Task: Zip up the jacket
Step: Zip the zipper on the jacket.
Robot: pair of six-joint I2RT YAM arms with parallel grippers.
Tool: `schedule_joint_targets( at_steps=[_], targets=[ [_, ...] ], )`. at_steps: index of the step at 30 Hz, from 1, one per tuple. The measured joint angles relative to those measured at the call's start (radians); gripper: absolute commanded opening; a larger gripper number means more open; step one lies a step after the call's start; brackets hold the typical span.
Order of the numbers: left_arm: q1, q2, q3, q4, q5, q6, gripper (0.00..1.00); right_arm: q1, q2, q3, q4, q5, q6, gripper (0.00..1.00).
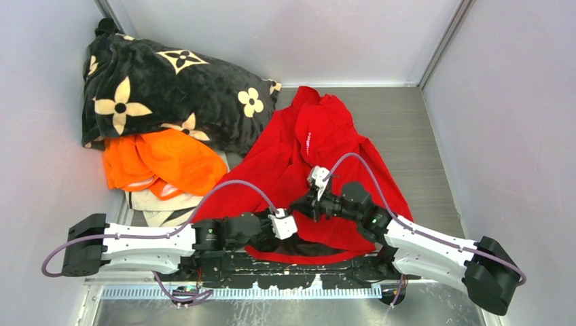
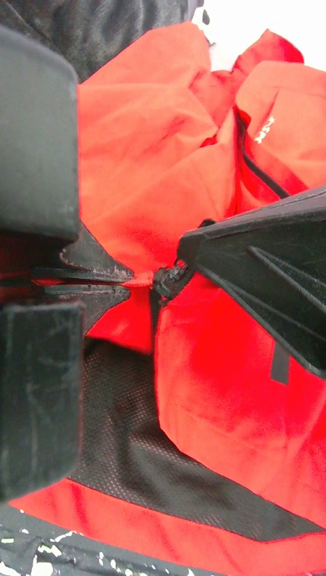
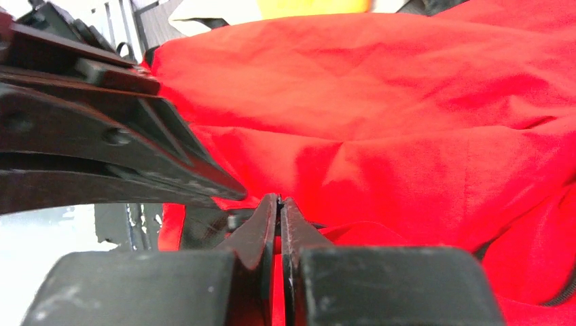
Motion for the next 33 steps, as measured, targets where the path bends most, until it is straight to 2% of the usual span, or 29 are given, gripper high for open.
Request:
schedule_joint_targets(
  at_steps=[3,7,14,24,33],
  targets=[
    [0.008,-0.053,0.0,0.003,0.034,0.0,0.0,-0.082,-0.002,0.024,-0.036,-0.066,0.0,0.01],
    [0.003,-0.105,0.0,-0.032,0.1,-0.004,0.0,-0.172,-0.023,0.034,-0.095,-0.055,-0.044,0.01],
    [0.002,-0.077,0.012,-0.106,0.201,-0.01,0.0,-0.124,-0.005,0.033,-0.113,-0.033,-0.2,0.01],
    [0.005,-0.064,0.027,-0.137,0.314,-0.096,0.0,-0.315,0.018,0.102,-0.121,-0.094,-0.404,0.01],
    [0.008,0.001,0.027,-0.104,0.383,-0.223,0.0,-0.34,0.082,0.245,-0.129,-0.165,-0.541,0.01]
  ],
)
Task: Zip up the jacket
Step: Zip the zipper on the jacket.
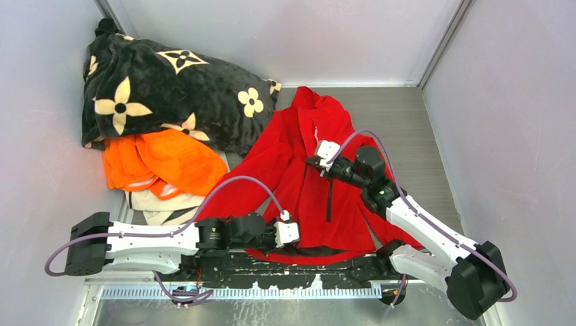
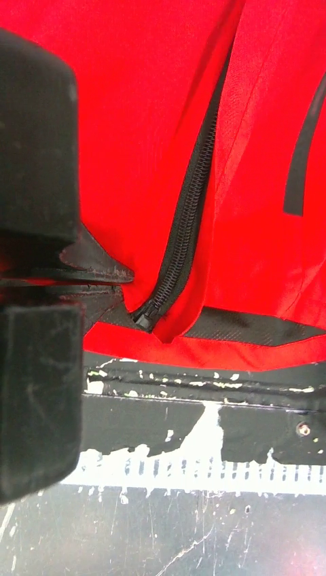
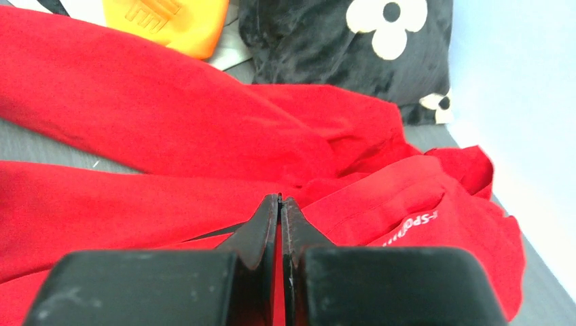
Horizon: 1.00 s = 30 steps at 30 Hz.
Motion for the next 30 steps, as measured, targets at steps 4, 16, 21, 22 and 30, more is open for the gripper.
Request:
schedule_joint_targets(
  at_steps=[4,16,21,22,30],
  targets=[
    [0.0,0.066,0.0,0.01,0.019,-0.056,0.0,-0.004,0.028,0.064,-0.029,-0.011,-0.066,0.01],
    [-0.018,-0.095,-0.091,0.056,-0.027,-0.128,0.0,-0.015,-0.011,0.129,-0.109,-0.034,-0.128,0.01],
    [-0.02,-0.198,-0.153,0.066,-0.063,-0.127,0.0,-0.015,-0.019,0.129,-0.122,-0.033,-0.146,0.01],
    [-0.021,-0.213,-0.159,0.066,-0.066,-0.126,0.0,-0.015,-0.019,0.129,-0.122,-0.032,-0.149,0.01],
    [-0.03,-0.262,-0.165,0.06,-0.106,-0.113,0.0,-0.017,-0.05,0.129,-0.123,-0.008,-0.156,0.01]
  ],
)
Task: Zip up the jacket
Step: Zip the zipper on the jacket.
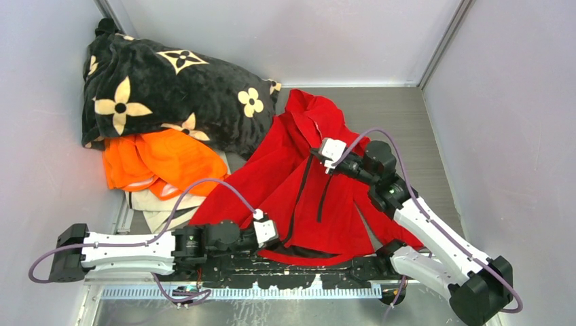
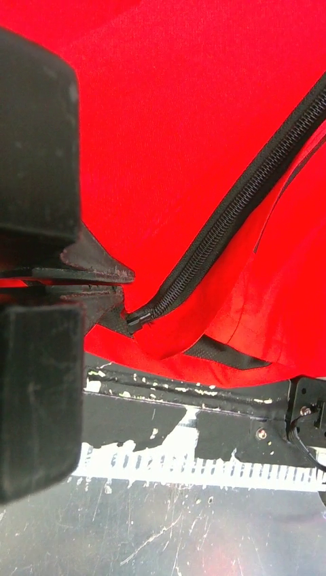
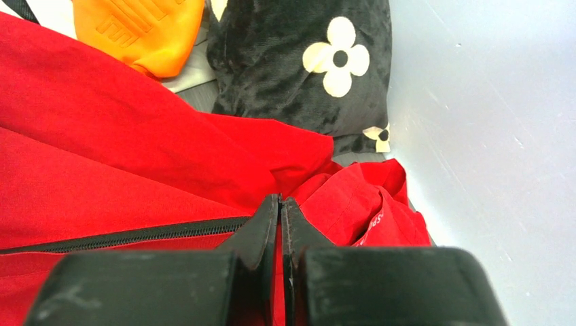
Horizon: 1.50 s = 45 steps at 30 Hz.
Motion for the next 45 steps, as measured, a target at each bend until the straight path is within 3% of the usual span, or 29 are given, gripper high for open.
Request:
schedule_joint_targets(
  at_steps=[11,20,28,32,36,39,45],
  targets=[
    [-0.112,-0.031,0.005,-0.04,-0.257,0.106,0.0,-0.002,-0.127,-0.072,-0.009,0.08,-0.001,0.01],
    [-0.12,-0.084,0.003,-0.074,-0.351,0.134,0.0,-0.006,-0.186,-0.166,0.042,0.186,0.013,0.01],
    [-0.121,-0.032,-0.039,-0.061,-0.307,0.094,0.58,-0.008,-0.242,-0.212,0.039,0.201,0.051,0.01],
    [-0.121,-0.057,-0.035,-0.069,-0.328,0.021,0.76,-0.009,-0.268,-0.232,0.032,0.193,0.072,0.01],
    [-0.086,-0.123,0.01,-0.069,-0.37,-0.044,0.82,-0.009,-0.299,-0.256,0.019,0.174,0.09,0.01],
    [0.0,-0.11,0.066,-0.035,-0.364,-0.097,0.82,-0.009,-0.319,-0.273,0.016,0.159,0.099,0.01],
    [0.229,0.118,0.211,0.075,-0.255,-0.249,0.79,-0.009,-0.34,-0.281,0.0,0.131,0.11,0.01]
  ],
)
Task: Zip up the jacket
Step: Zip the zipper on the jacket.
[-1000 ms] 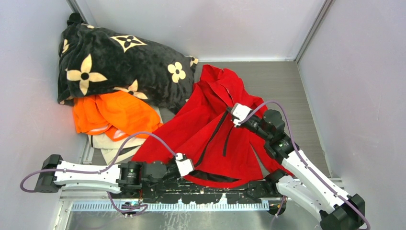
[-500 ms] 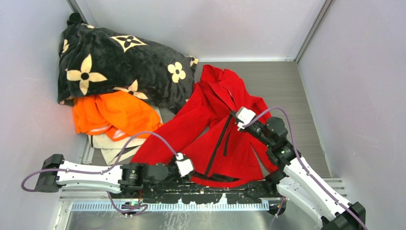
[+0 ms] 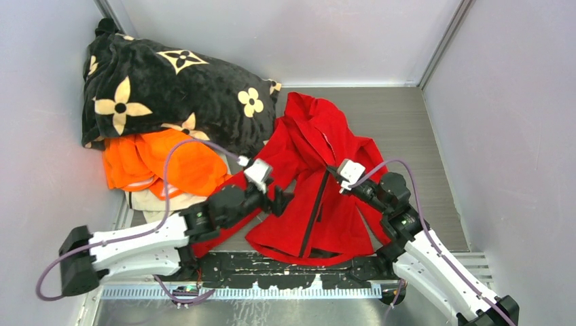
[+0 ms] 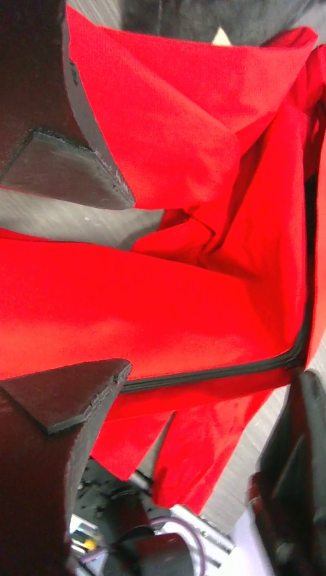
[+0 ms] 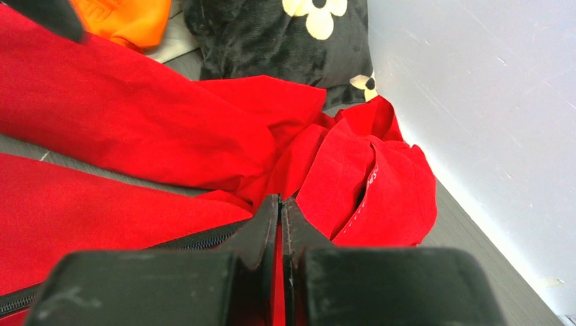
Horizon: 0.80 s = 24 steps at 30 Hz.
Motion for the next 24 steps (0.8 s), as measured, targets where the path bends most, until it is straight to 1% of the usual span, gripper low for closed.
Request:
schedule_joint_targets(
  at_steps=[2,5,9,17,24],
  targets=[
    [0.054,0.129,0.068,0.022,0.047,-0.05,0.78,0.0,-0.009,-0.003,-0.01,-0.007,0.002,0.01],
    [0.083,0.26,0.129,0.046,0.114,-0.096,0.75,0.0,-0.023,-0.008,-0.024,-0.018,0.003,0.01],
    [0.095,0.352,0.147,0.089,0.195,-0.14,0.72,0.0,-0.035,-0.01,-0.04,-0.026,0.003,0.01],
    [0.111,0.38,0.147,0.132,0.28,-0.206,0.73,0.0,-0.031,-0.01,-0.042,-0.049,0.005,0.01],
    [0.124,0.408,0.147,0.149,0.293,-0.229,0.73,0.0,0.052,-0.007,-0.004,-0.085,0.029,0.01]
  ],
)
